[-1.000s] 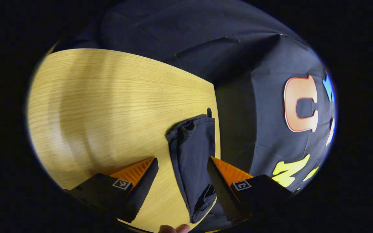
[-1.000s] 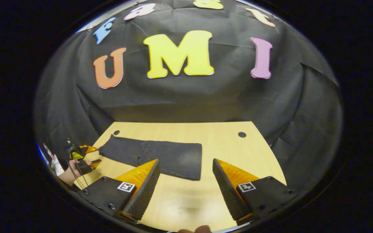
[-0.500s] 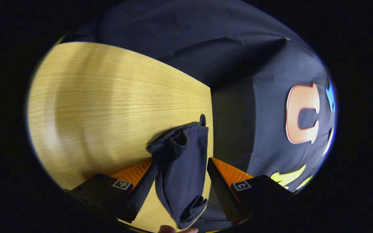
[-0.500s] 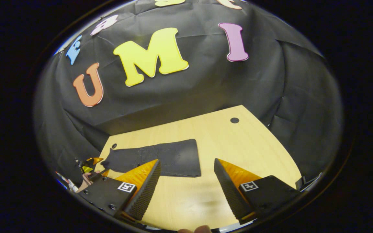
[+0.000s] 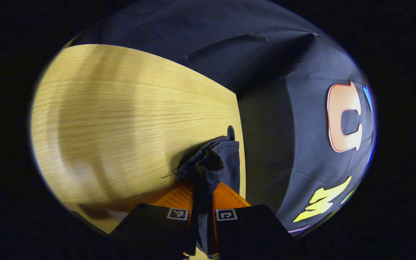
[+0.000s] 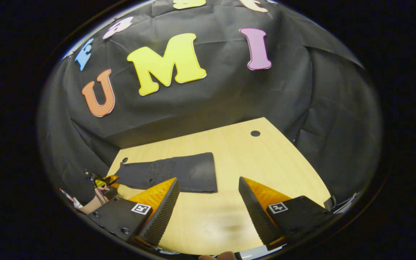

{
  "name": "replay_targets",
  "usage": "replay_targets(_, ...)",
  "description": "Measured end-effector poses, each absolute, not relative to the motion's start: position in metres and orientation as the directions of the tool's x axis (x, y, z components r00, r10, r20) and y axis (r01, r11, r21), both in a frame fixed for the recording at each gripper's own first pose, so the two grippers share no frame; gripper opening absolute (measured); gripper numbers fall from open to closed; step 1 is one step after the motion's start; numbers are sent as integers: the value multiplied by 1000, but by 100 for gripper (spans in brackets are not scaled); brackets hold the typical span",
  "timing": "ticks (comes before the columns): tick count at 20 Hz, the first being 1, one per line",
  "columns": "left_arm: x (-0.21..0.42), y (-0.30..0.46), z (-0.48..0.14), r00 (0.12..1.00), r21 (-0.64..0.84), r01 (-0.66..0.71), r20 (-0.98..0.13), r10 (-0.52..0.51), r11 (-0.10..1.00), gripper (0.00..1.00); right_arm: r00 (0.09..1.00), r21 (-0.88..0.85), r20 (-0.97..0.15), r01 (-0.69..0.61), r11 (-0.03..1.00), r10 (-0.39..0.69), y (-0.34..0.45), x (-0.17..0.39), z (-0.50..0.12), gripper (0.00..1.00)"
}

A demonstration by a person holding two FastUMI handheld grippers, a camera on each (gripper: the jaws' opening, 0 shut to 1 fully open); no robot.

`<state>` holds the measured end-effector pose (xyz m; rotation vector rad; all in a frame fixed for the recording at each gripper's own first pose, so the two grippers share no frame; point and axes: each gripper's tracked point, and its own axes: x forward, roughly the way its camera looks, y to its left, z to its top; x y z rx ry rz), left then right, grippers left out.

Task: Grasp the waist and the cuffs of the jeans and fold them to make the two legs overlap; first hold the waist and fold one-third of the jeans toward the cuffs, then hold the cuffs and fold the remaining one-third in the same direction to finish folding.

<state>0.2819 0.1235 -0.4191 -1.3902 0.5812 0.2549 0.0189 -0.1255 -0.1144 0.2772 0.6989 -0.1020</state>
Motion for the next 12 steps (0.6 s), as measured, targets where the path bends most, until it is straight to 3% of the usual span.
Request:
replay_targets(3, 282, 118, -393, 846, -855, -464, -505, -170, 233, 11, 781, 198, -624, 191, 962, -26, -128, 19, -112, 98)
replay_targets(8, 289, 84, -309, 897, -875, -295, -392, -206, 384, 6, 817, 172, -576, 162, 972, -34, -126, 18, -112, 98)
replay_targets(12, 282, 27, -239, 914, -838, -159, -325, -244, 522, 6, 879, 146, -471, 169, 975, -81, -130, 20, -103, 100)
